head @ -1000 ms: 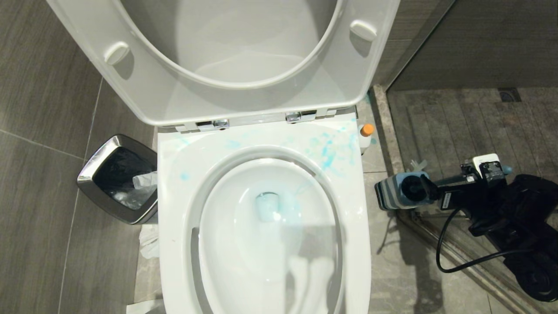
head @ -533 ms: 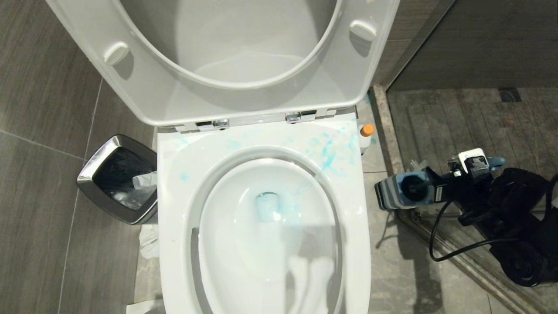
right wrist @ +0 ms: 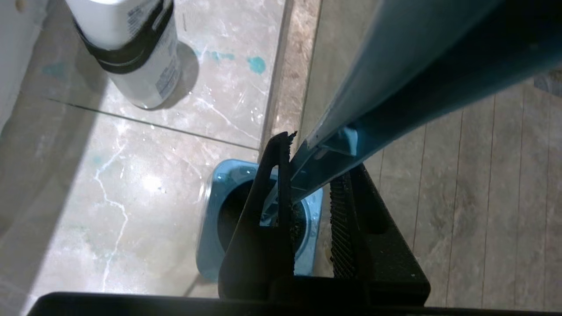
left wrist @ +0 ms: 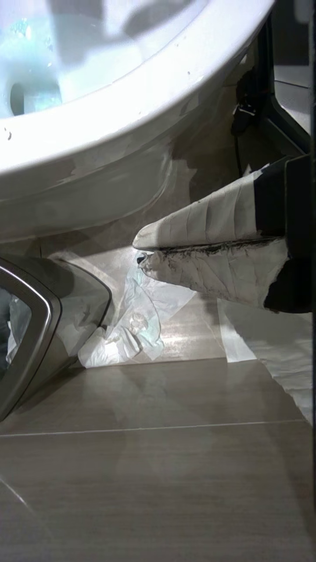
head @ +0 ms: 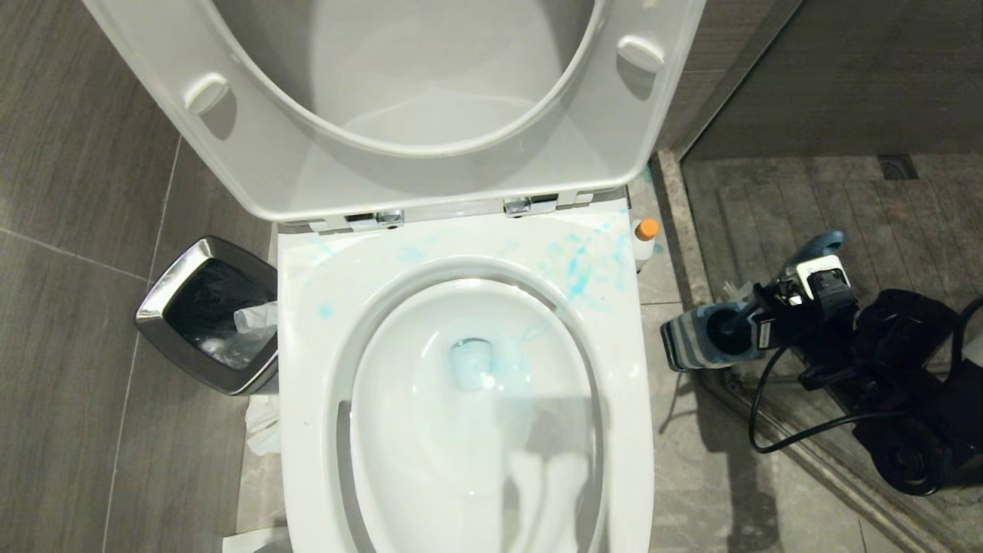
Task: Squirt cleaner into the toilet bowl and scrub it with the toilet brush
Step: Scrub the toilet bowl
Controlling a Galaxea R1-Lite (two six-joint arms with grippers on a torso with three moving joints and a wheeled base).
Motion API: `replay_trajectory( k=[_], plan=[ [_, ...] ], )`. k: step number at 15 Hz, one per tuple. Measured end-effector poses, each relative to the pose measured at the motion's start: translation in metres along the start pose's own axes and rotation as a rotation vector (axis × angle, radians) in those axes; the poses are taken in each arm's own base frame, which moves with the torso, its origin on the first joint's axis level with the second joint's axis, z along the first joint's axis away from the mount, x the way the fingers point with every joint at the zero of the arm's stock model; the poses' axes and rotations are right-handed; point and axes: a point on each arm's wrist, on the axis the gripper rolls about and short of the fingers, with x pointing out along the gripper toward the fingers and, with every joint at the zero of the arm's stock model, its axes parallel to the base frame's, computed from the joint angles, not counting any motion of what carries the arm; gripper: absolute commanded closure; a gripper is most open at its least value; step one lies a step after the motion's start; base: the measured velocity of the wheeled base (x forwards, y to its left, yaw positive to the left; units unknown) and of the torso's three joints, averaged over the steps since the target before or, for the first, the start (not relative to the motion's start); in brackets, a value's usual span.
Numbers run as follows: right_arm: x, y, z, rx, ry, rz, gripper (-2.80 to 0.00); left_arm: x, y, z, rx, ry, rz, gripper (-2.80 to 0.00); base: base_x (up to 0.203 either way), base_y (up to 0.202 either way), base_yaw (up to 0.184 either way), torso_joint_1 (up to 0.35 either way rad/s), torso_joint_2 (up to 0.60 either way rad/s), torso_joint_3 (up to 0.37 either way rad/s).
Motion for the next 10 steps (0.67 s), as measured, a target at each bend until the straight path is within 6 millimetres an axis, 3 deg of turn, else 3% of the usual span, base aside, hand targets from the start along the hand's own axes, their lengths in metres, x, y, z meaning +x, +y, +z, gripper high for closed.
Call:
replay_trajectory(
  k=[5, 10],
  plan=[
    [-0.016, -0.002, 0.007, -0.003, 0.005, 0.003, 0.00, 0.000, 0.000, 0.000, 0.000, 0.000, 0.001, 0.00, 0.000, 0.000, 0.000, 0.000, 0.00, 0.000],
    [-0.068, -0.013, 0.029, 0.016, -0.001, -0.002, 0.00, 0.000, 0.000, 0.000, 0.000, 0.000, 0.002, 0.00, 0.000, 0.000, 0.000, 0.000, 0.00, 0.000]
  ],
)
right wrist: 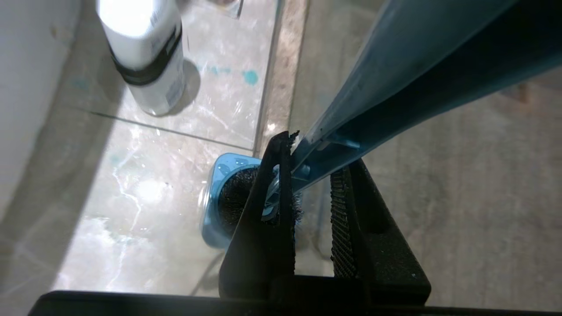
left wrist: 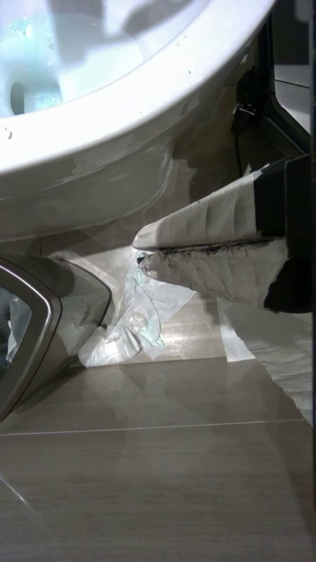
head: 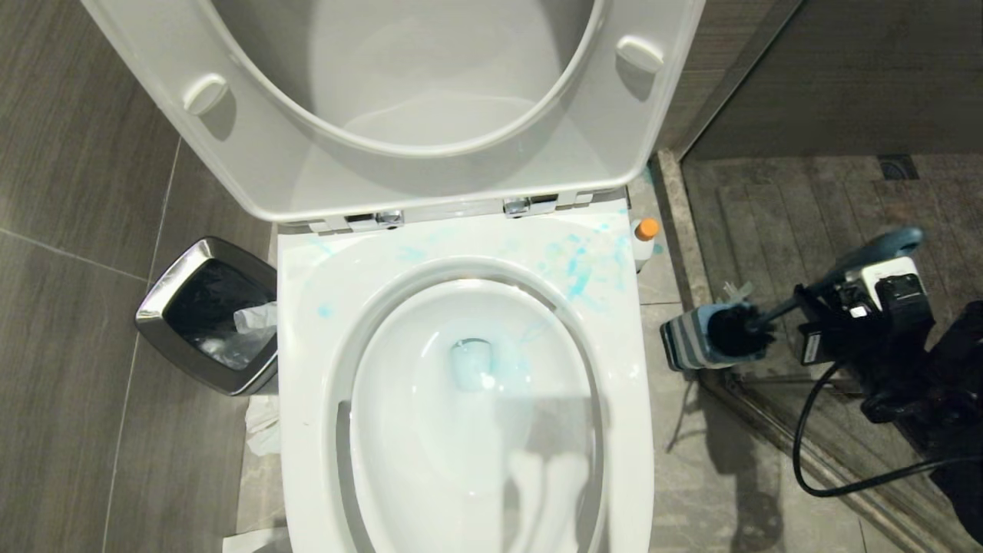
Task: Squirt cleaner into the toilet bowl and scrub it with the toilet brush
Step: Scrub the toilet bowl
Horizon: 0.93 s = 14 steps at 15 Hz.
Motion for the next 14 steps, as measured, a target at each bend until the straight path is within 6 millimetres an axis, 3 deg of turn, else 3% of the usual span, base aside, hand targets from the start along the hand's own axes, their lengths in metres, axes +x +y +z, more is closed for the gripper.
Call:
replay_trajectory(
  k=[4, 7, 10, 14],
  plan=[
    [-0.045, -0.011, 0.021, 0.072, -0.056, -0.009, 0.00, 0.000, 0.000, 0.000, 0.000, 0.000, 0.000, 0.00, 0.000, 0.000, 0.000, 0.000, 0.00, 0.000],
    [-0.068, -0.015, 0.031, 0.095, -0.074, 0.020, 0.00, 0.000, 0.000, 0.000, 0.000, 0.000, 0.000, 0.00, 0.000, 0.000, 0.000, 0.000, 0.00, 0.000],
    [-0.079, -0.019, 0.047, 0.117, -0.083, 0.055, 0.00, 0.000, 0.000, 0.000, 0.000, 0.000, 0.000, 0.00, 0.000, 0.000, 0.000, 0.000, 0.00, 0.000],
    [-0.085, -0.019, 0.093, 0.162, -0.086, 0.128, 0.00, 0.000, 0.000, 0.000, 0.000, 0.000, -0.001, 0.00, 0.000, 0.000, 0.000, 0.000, 0.00, 0.000]
  ],
)
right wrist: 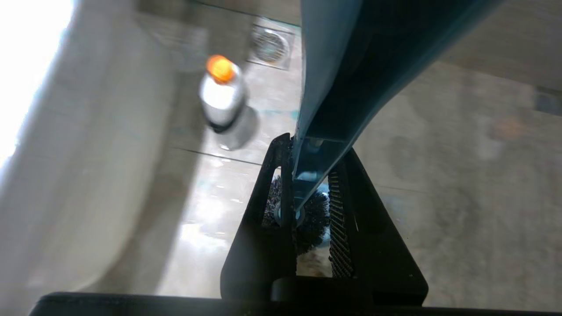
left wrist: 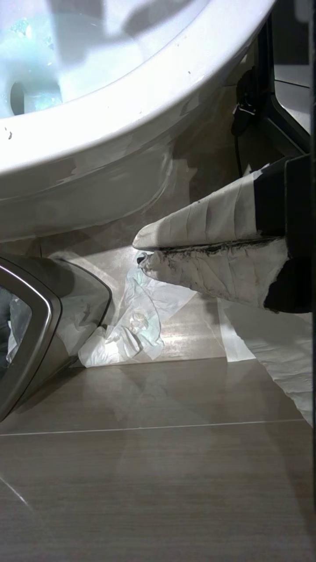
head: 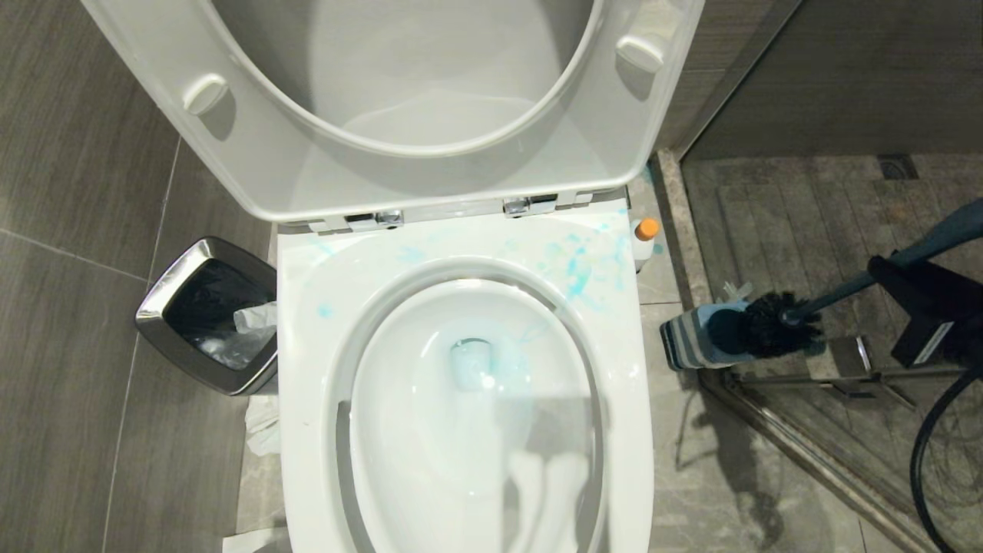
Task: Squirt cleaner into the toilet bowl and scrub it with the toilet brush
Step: Scrub the toilet bowl
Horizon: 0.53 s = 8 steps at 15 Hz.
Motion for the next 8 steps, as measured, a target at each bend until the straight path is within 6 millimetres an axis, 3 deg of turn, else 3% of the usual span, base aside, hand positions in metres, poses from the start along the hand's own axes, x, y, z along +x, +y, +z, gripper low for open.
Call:
replay_trajectory(
  k=[3, 8],
  plan=[
    [-0.003, 0.008, 0.033, 0.037, 0.043, 0.002, 0.00, 0.000, 0.000, 0.000, 0.007, 0.000, 0.000, 0.00, 0.000, 0.000, 0.000, 0.000, 0.00, 0.000],
    [-0.004, 0.014, 0.065, 0.048, 0.039, -0.024, 0.00, 0.000, 0.000, 0.000, 0.014, -0.001, -0.003, 0.00, 0.000, 0.000, 0.000, 0.000, 0.00, 0.010]
  ],
)
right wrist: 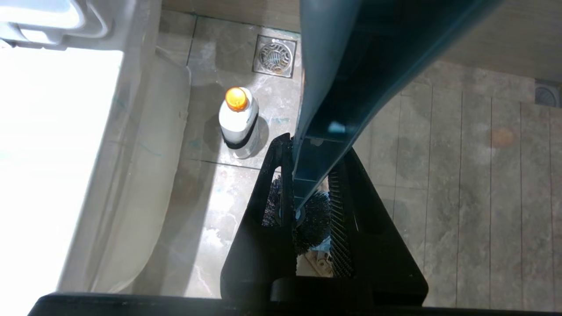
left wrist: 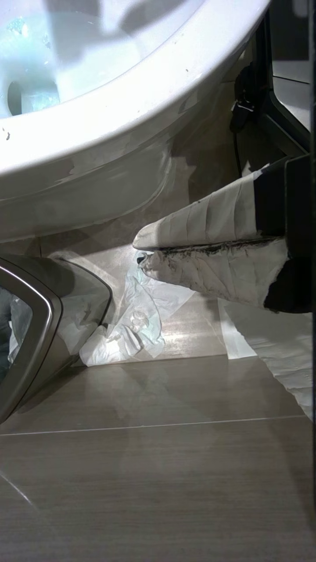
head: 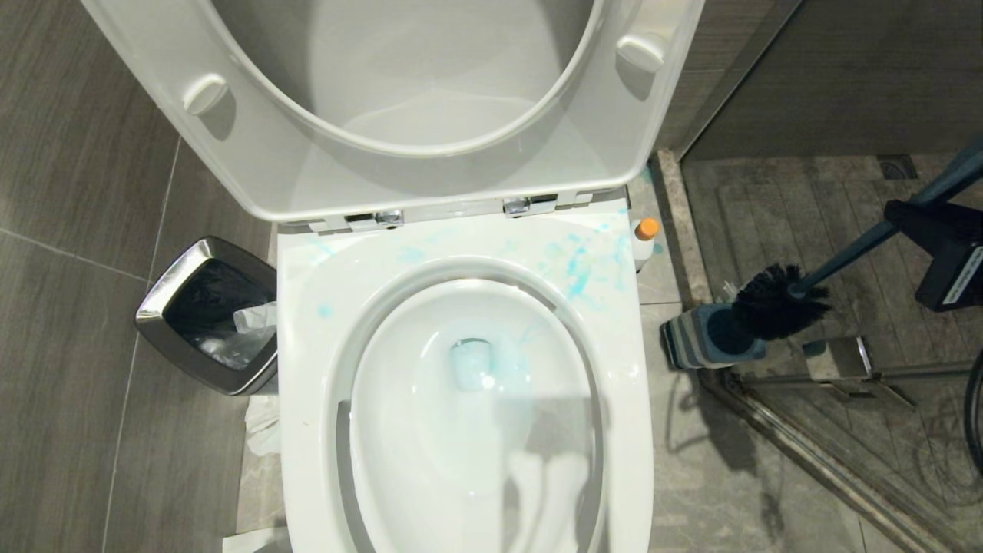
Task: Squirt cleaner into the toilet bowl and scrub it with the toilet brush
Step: Scrub the toilet bowl
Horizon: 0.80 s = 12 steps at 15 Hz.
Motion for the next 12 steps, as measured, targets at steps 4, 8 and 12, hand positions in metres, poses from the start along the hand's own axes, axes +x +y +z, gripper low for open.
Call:
replay_trajectory(
  k=[4, 8, 12],
  plan=[
    [0.002, 0.008, 0.028, 0.021, -0.041, -0.007, 0.00, 0.000, 0.000, 0.000, -0.001, 0.000, -0.001, 0.00, 0.000, 0.000, 0.000, 0.004, 0.00, 0.151],
    [-0.008, 0.034, 0.049, 0.028, -0.060, 0.019, 0.00, 0.000, 0.000, 0.000, 0.000, 0.000, 0.000, 0.00, 0.000, 0.000, 0.000, 0.001, 0.00, 0.197],
    [-0.013, 0.049, 0.058, 0.027, -0.057, 0.040, 0.00, 0.000, 0.000, 0.000, -0.001, 0.000, 0.000, 0.00, 0.000, 0.000, 0.000, 0.004, 0.00, 0.208]
  ],
)
